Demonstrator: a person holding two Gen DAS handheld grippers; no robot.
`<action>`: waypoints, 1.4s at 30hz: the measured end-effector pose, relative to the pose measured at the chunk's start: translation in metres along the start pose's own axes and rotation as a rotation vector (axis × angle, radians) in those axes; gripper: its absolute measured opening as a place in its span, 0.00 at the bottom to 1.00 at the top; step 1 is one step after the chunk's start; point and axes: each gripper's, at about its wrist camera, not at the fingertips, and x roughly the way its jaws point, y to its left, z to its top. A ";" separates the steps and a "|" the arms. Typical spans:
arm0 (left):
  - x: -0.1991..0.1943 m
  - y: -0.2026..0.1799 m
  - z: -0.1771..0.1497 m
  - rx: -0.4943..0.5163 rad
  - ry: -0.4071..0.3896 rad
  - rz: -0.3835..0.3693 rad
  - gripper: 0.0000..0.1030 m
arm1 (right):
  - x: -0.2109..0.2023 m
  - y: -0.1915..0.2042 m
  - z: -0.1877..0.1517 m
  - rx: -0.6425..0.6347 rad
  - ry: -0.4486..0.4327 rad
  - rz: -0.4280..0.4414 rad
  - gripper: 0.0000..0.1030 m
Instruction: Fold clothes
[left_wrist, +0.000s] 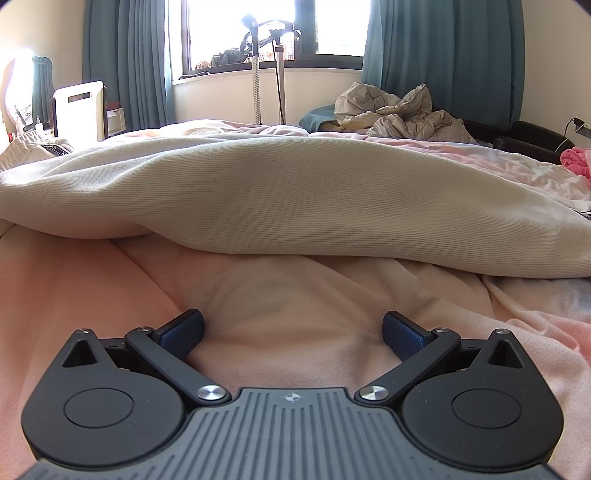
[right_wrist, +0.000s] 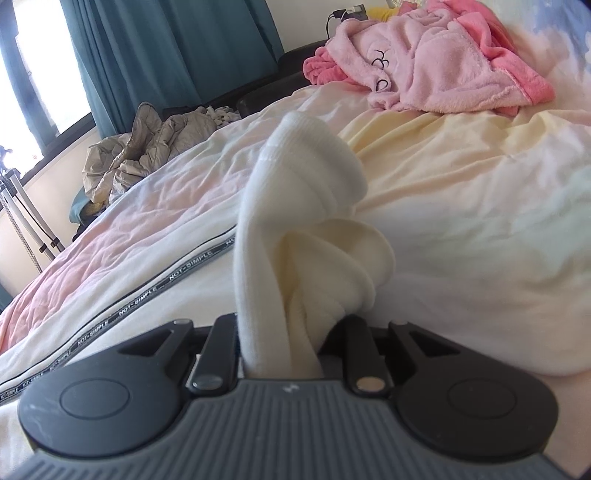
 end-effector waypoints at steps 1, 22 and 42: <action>0.000 0.000 0.000 0.001 -0.001 0.000 1.00 | 0.000 0.001 0.000 -0.006 0.000 -0.007 0.20; -0.003 0.000 -0.011 0.005 -0.044 -0.009 1.00 | 0.009 0.029 -0.007 -0.191 -0.018 -0.156 0.23; -0.001 0.002 -0.009 0.006 -0.044 -0.011 1.00 | 0.012 0.031 -0.006 -0.178 -0.014 -0.170 0.23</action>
